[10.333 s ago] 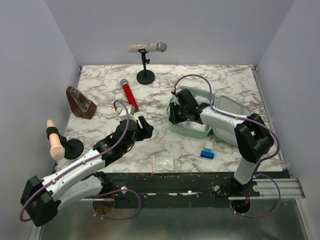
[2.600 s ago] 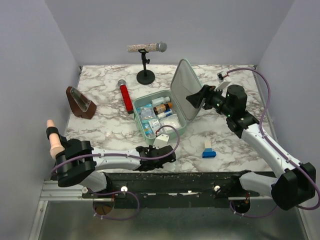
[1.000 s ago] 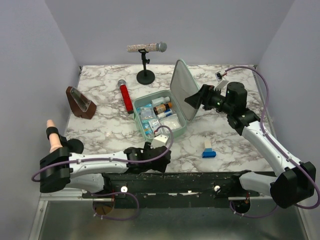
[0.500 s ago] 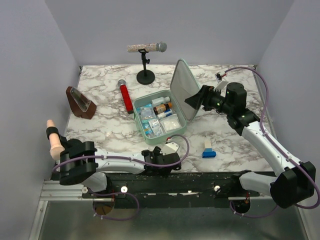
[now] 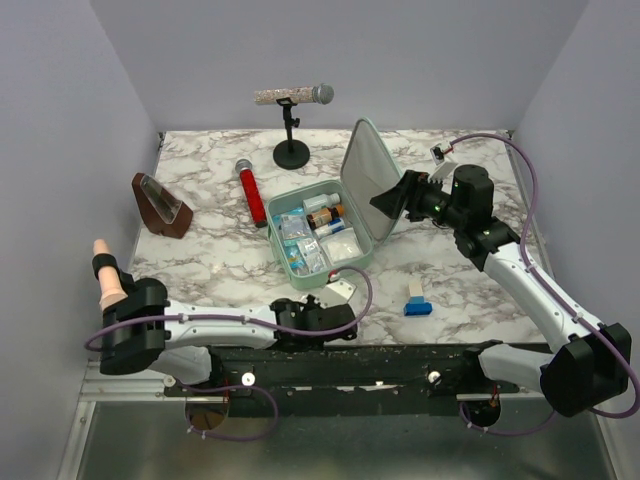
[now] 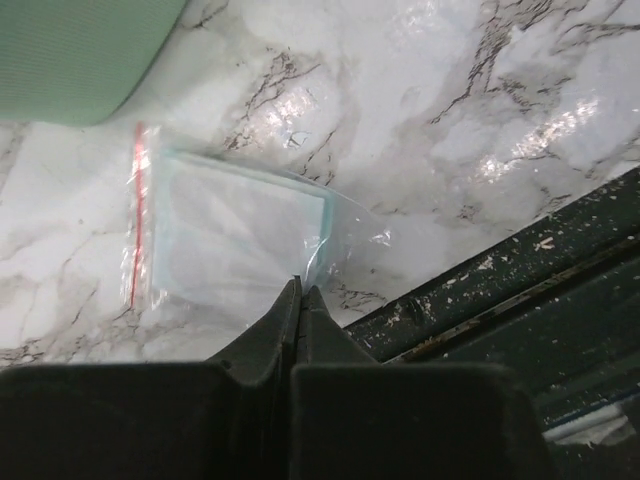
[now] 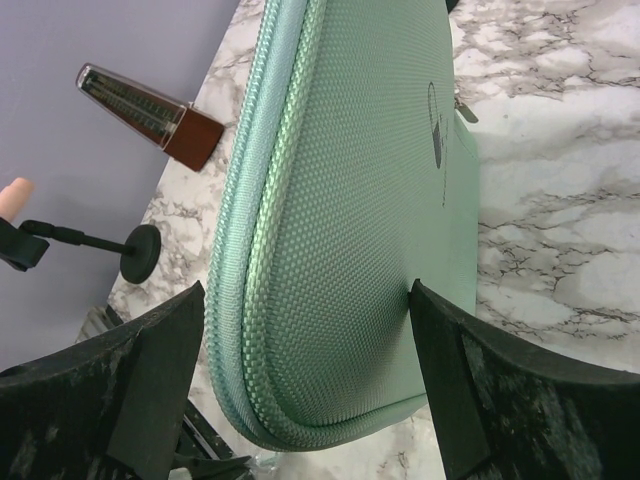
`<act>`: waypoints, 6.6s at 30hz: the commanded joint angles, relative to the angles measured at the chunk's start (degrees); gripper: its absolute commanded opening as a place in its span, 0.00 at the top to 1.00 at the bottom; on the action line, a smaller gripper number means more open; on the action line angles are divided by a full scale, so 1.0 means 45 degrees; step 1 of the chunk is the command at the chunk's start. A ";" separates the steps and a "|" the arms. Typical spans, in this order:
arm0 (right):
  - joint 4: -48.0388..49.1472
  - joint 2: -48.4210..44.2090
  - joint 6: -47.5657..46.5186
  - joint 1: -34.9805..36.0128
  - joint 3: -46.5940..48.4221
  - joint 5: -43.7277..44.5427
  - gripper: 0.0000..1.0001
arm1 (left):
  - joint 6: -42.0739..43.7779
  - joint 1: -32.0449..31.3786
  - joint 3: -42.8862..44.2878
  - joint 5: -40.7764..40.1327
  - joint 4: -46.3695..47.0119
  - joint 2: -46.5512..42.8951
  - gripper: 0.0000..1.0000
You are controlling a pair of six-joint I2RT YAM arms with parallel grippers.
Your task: Organize the medicine kit
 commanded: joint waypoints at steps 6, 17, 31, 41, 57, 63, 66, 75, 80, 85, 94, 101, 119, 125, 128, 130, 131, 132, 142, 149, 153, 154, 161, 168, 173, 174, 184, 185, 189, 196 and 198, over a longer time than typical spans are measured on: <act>-0.0255 -0.0127 0.0031 -0.0053 -0.0022 0.0098 0.09 | 0.0349 -0.0100 0.0030 -0.0187 0.0500 -0.3483 1.00; -0.0568 -0.0265 0.1124 -0.0501 0.0524 0.0587 0.00 | 0.0992 0.0504 0.0048 -0.1046 0.3779 -0.7978 1.00; 0.0213 0.1550 0.2570 -0.1634 0.2634 -0.1599 0.00 | 0.1973 0.6127 0.3582 0.4438 0.7237 -0.4721 1.00; 0.1502 0.1337 0.2844 -0.1928 0.1600 -0.3279 0.03 | -0.2225 0.9020 0.5418 0.8990 1.2314 -0.0522 1.00; 0.2459 0.0458 0.3215 -0.1947 0.0369 -0.3906 0.03 | -0.4434 0.9178 0.6516 0.9112 1.4329 0.2528 1.00; 0.2479 0.0478 0.3196 -0.1947 0.0427 -0.3887 0.03 | -0.4611 0.9333 0.5168 0.8525 1.4954 0.2100 1.00; 0.2440 0.0594 0.3176 -0.1947 0.0427 -0.3809 0.04 | -0.4398 0.9373 0.5165 0.8408 1.4938 0.1943 1.00; 0.2440 0.0614 0.3176 -0.1947 0.0428 -0.3789 0.04 | -0.3383 0.9431 0.6861 0.7411 1.0899 0.3112 0.76; 0.2363 0.0653 0.3079 -0.1967 0.0486 -0.3770 0.04 | -0.2874 0.9490 0.7393 0.7588 1.0015 0.2921 0.01; 0.2089 0.0751 0.2884 -0.1967 0.0642 -0.3575 0.05 | -0.1840 0.9529 0.7724 0.7217 0.8807 0.1673 0.01; 0.1015 0.0341 0.1595 -0.1870 0.1032 -0.3222 0.06 | -0.0412 0.9549 0.3379 0.1481 0.4471 -0.4144 0.01; -0.1539 0.0924 -0.1719 0.1463 0.2534 -0.3922 0.06 | -0.1095 0.9646 0.0578 -0.0206 0.2652 -0.7156 0.01; -0.1369 0.0183 0.0168 0.0846 -0.0900 0.0975 0.03 | -0.0568 0.9919 0.0909 0.0124 0.3061 -0.6519 0.01; -0.0492 0.1218 0.0734 0.0690 -0.1077 0.1111 0.04 | -0.1601 1.0973 -0.0067 0.2095 0.3919 -0.4837 0.01; -0.0119 0.2193 0.0715 0.0690 -0.0571 0.1679 0.04 | -0.1896 1.1131 -0.0243 0.2548 0.3785 -0.4309 0.01; -0.0060 0.3207 0.0521 0.0689 0.0111 0.1350 0.05 | -0.1974 1.1150 -0.0399 0.2470 0.3589 -0.4113 0.01; -0.0079 0.3637 0.0443 0.0689 0.0386 0.1096 0.06 | -0.1955 1.1189 -0.0477 0.2354 0.3550 -0.4035 0.01; -0.0099 0.4125 0.0364 0.0689 0.0601 0.1017 0.06 | -0.1955 1.1228 -0.0517 0.2295 0.3511 -0.3918 0.01; 0.2340 0.5712 0.0402 0.0709 -0.1035 -0.1248 0.10 | -0.1389 1.1443 -0.0070 0.4207 0.5912 -0.1070 0.01; 0.2674 0.4211 0.0012 0.1177 -0.2637 -0.1679 0.12 | 0.0114 1.1404 0.1240 0.4987 0.5637 0.1296 0.06; 0.2635 0.3370 -0.0163 0.1665 -0.3437 -0.1622 0.12 | 0.1711 1.1287 0.1648 0.6606 0.6926 0.1823 0.08; 0.2732 0.3252 -0.0125 0.1782 -0.3614 -0.1582 0.12 | 0.2297 1.1171 0.1979 0.6959 0.7238 0.2077 0.09; 0.2617 0.2433 -0.0124 0.2428 -0.4201 -0.1485 0.12 | 0.6478 1.0155 0.4948 0.8013 0.6128 0.4459 0.08; -0.1578 -0.0495 -0.0008 0.2350 -0.3306 0.3020 0.09 | 0.7362 1.0232 0.7486 0.6853 0.4649 0.5068 0.02; -0.2013 -0.1515 0.0304 0.1921 -0.2504 0.5463 0.02 | 0.5219 1.0661 0.7922 0.3295 0.2966 0.3685 0.01; -0.2013 -0.1437 0.0556 0.1727 -0.2309 0.5875 0.02 | 0.4730 1.0759 0.7553 0.3116 0.2828 0.3120 0.01; 0.0563 0.2095 0.2100 -0.0967 -0.0084 0.7052 0.08 | -0.1268 0.9514 -0.0643 0.3038 0.6865 -0.3872 0.01; 0.0565 0.2601 0.2257 -0.1357 0.0287 0.6877 0.11 | -0.1542 0.9104 -0.1157 0.2727 0.6947 -0.4226 0.01; -0.0447 0.4925 0.2355 -0.2141 0.2706 0.6623 0.21 | -0.1916 0.8475 -0.1981 0.2489 0.6327 -0.4250 0.06; -0.2460 0.8559 0.1927 -0.2475 0.6303 0.4281 0.30 | -0.2072 0.8103 -0.3193 0.2723 0.5913 -0.3860 0.09; -0.2560 0.9399 0.1829 -0.2475 0.6676 0.3209 0.30 | -0.1956 0.8084 -0.3096 0.2976 0.6048 -0.3489 0.09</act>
